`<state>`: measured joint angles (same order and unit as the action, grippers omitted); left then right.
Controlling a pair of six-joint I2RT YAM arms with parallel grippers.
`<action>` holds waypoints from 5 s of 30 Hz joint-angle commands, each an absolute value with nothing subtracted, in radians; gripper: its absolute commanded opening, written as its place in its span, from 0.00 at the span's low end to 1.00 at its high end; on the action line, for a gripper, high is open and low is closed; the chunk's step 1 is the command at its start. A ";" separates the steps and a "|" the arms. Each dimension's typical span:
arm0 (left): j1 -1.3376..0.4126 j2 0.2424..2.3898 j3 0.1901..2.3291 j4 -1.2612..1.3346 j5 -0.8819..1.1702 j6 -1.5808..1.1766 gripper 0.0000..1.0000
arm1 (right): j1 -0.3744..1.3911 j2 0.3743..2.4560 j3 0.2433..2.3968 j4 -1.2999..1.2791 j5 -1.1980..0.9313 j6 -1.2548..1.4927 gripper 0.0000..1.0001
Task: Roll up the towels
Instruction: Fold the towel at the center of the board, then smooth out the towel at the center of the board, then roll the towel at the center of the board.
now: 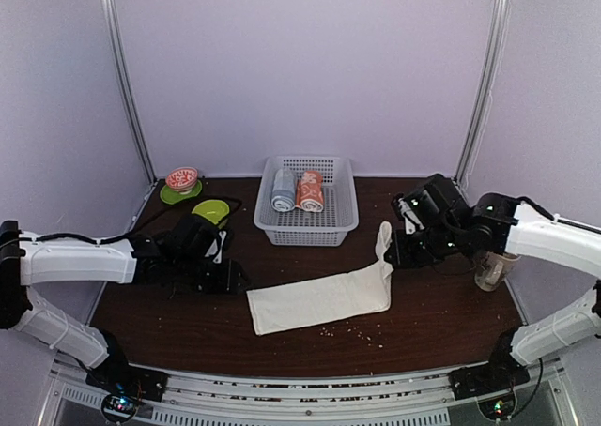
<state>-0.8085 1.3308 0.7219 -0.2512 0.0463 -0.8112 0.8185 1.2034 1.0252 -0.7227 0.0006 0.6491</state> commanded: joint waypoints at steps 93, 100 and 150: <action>-0.859 1.584 0.665 -0.149 0.062 -0.875 0.16 | 0.950 1.696 0.833 -0.242 -0.107 0.866 0.35; -0.859 1.430 0.761 -0.353 0.047 -0.769 0.33 | 0.935 1.568 0.834 -0.261 -0.131 0.804 0.55; -0.902 1.842 1.018 -0.149 0.265 -0.676 0.17 | 0.825 1.389 0.658 -0.315 -0.054 0.894 0.00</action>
<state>-0.8906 1.8229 0.9817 -0.1463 0.2405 -0.6834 0.8268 1.4624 0.6029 -0.0643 -0.2070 1.0004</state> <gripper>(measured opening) 0.165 0.031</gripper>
